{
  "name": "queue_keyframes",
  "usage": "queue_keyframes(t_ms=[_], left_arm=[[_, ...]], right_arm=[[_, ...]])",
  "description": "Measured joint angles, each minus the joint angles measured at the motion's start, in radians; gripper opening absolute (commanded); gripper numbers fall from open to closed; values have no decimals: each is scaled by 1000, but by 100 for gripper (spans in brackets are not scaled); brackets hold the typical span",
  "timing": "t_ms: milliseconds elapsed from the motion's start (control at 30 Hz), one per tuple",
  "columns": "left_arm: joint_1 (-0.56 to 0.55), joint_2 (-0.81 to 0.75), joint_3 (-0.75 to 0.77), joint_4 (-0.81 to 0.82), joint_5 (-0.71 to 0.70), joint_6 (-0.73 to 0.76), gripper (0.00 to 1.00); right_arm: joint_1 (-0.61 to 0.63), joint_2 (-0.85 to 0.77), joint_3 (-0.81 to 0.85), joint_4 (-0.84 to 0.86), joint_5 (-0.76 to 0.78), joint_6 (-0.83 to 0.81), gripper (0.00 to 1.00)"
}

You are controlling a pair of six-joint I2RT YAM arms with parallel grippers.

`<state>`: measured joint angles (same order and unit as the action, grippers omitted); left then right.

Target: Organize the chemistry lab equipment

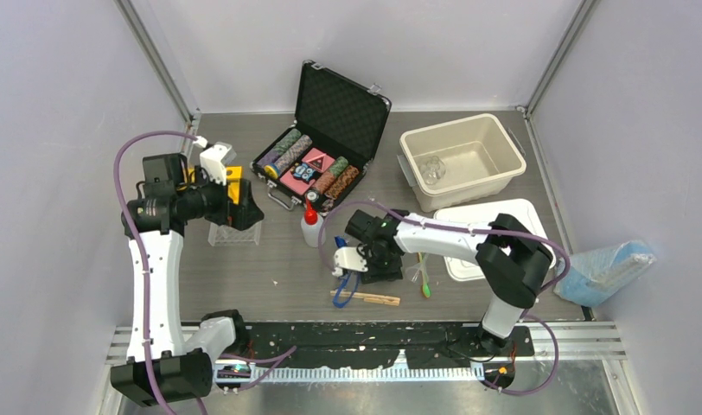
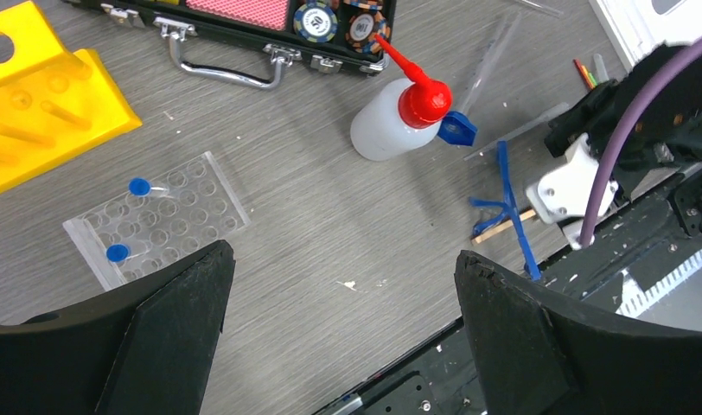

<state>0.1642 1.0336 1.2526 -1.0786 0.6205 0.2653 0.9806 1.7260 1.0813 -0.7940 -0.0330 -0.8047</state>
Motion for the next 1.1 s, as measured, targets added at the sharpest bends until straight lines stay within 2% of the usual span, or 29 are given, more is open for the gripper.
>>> queue_keyframes(t_ms=[100,267,433,533,633,833,967,1100], left_arm=[[0,0,0,5,29,-1,100],[0,0,9,18,108,-22,100],[0,13,71,58,274,-126,100],[-10,12,66,173,401,-304,100],[-69,8,9,393,505,-563,100],[-234,21,-90,804,569,-1085,100],[-323,44,-90,939,569,-1273,99],[-403,54,-90,1013,566,-1363,100]], right_arm=[[-57,-16,69,-53,-45,24,25],[-239,-66,305,-109,-217,89,23],[-402,-231,428,-35,-414,190,22],[-406,-364,422,74,-496,257,22],[-380,-475,397,216,-570,328,23],[-311,-540,336,441,-609,413,24],[-267,-537,254,551,-606,471,24],[-233,-532,213,636,-593,528,24]])
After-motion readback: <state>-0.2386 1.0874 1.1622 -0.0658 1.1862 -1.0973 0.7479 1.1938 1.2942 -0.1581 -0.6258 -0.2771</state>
